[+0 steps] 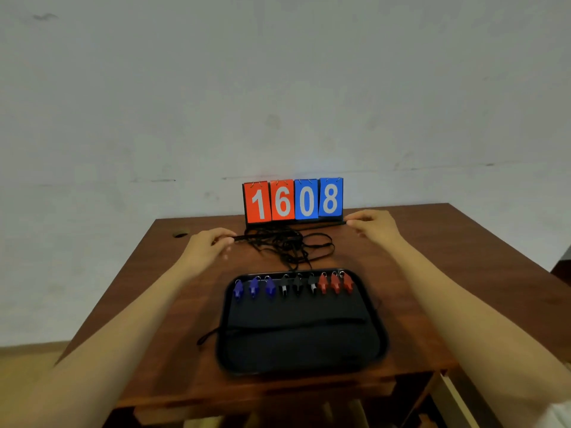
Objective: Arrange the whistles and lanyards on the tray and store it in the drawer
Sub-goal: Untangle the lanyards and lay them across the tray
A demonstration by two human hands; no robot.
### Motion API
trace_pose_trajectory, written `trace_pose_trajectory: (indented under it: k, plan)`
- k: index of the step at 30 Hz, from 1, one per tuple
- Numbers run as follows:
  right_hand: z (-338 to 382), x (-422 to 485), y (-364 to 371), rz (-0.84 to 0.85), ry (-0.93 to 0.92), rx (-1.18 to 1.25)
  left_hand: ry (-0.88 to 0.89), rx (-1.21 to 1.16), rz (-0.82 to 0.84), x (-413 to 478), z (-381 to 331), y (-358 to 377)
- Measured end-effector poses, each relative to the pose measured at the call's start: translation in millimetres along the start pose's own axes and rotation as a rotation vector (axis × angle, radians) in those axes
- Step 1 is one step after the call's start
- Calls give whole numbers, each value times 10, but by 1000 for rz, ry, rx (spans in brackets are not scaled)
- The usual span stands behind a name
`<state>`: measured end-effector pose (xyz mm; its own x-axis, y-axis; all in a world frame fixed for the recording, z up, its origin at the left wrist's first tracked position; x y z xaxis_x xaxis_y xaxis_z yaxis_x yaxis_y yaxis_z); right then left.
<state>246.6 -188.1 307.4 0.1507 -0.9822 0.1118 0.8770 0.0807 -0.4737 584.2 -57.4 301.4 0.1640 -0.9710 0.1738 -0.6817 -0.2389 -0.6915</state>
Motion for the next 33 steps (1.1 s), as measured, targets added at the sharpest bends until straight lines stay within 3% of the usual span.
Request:
trace_pose_trajectory:
  k: [5,17,25,33]
  plan:
    - [-253,-223,59,-13,57,-88,-76,-37,-57,-183,213,131]
    - [-923,-691,266,139,152,-393,-264,36,121,-645,718,701]
    - [-1367,-895,343,271,169,-586,-237,81,176,-817,856,969]
    - [-1472,-1035,392,280,60,-663,-183,211,178,-910,899,1068]
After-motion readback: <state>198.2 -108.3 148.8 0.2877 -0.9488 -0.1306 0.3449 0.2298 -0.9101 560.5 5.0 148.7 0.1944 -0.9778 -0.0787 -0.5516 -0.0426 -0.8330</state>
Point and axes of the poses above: each hand's wrist, its own x-axis towards the middle knuckle, its own y-axis out of the palm, z = x × y, the point moved 7 cm from there along x, towards the middle knuckle, and after that the axes turned 3 degrees about z, right-handed, at the moved point
